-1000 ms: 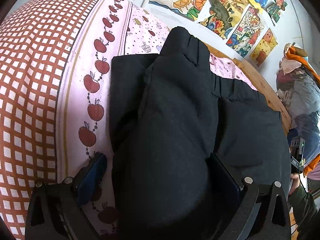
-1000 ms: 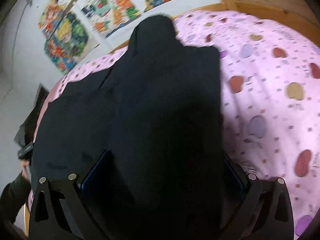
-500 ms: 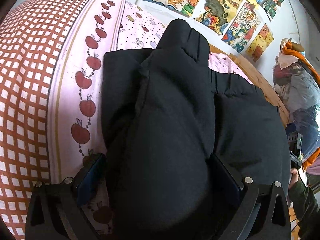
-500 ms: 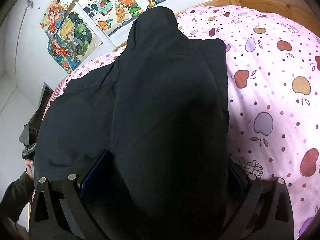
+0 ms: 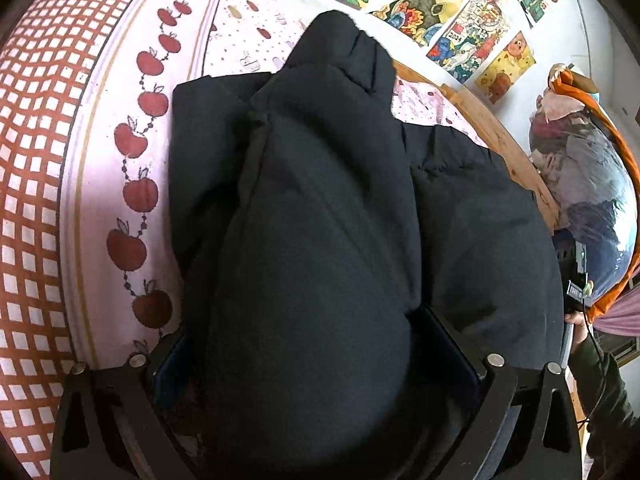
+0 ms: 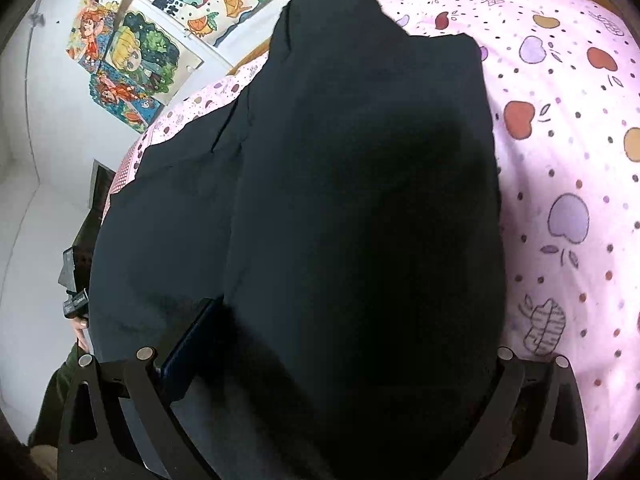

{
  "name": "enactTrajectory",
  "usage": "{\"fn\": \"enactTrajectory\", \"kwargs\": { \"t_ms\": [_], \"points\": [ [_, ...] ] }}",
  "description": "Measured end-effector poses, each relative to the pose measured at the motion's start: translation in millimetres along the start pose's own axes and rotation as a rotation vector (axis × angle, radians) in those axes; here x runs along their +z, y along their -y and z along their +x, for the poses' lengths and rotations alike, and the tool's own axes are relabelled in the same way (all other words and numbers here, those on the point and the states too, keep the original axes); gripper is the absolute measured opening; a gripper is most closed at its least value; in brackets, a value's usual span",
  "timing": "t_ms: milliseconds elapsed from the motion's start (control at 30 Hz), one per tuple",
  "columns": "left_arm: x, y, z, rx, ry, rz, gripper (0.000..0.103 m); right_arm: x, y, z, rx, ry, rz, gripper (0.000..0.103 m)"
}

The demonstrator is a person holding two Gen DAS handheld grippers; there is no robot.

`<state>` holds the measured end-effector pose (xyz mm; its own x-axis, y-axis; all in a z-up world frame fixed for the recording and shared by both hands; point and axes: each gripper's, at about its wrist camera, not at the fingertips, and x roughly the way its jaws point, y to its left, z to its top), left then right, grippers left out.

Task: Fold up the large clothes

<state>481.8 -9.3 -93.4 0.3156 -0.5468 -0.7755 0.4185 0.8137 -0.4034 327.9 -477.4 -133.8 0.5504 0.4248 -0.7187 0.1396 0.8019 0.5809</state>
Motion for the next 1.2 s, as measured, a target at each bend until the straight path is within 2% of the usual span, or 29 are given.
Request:
{"fn": "enactTrajectory", "kwargs": {
  "t_ms": [100,200,300,367,433,467,567,633,733,833,933,1067,1200],
  "points": [
    [-3,4,-6,0.004,0.005,0.008,0.086,-5,-10,-1,-0.025,0.004,-0.013,0.099],
    [-3,15,-11,0.022,0.017,0.033,0.073,-7,-16,-3,-0.045,0.010,-0.009,0.091],
    [-1,30,-18,0.061,0.034,0.063,0.059,-7,-23,-10,-0.069,0.021,-0.010,0.077],
    [-2,40,-26,0.094,0.051,0.090,0.049,-8,-29,-18,-0.090,0.026,-0.020,0.059],
    [-4,51,-35,0.131,0.072,0.122,0.039,-7,-39,-26,-0.111,0.039,-0.040,0.045],
    [-6,59,-40,0.160,0.087,0.147,0.037,-7,-44,-31,-0.127,0.049,-0.056,0.037],
    [-17,88,-53,0.263,0.127,0.239,0.031,-8,-59,-49,-0.154,0.097,-0.097,0.025],
    [-22,102,-63,0.294,0.147,0.265,0.028,-8,-65,-63,-0.131,0.122,-0.103,0.019],
    [-22,107,-87,0.263,0.176,0.239,0.025,-9,-89,-84,-0.129,0.166,-0.153,0.017],
    [-19,100,-121,0.218,0.208,0.170,0.024,-9,-111,-106,-0.111,0.205,-0.184,0.017],
    [-21,102,-152,0.217,0.255,0.157,0.024,-8,-131,-126,-0.071,0.234,-0.212,0.016],
    [-28,92,-185,0.225,0.268,0.116,0.024,-5,-158,-132,-0.041,0.220,-0.242,0.016],
    [-45,79,-179,0.266,0.238,0.108,0.024,-6,-168,-114,-0.049,0.171,-0.254,0.016]
  ]
}}
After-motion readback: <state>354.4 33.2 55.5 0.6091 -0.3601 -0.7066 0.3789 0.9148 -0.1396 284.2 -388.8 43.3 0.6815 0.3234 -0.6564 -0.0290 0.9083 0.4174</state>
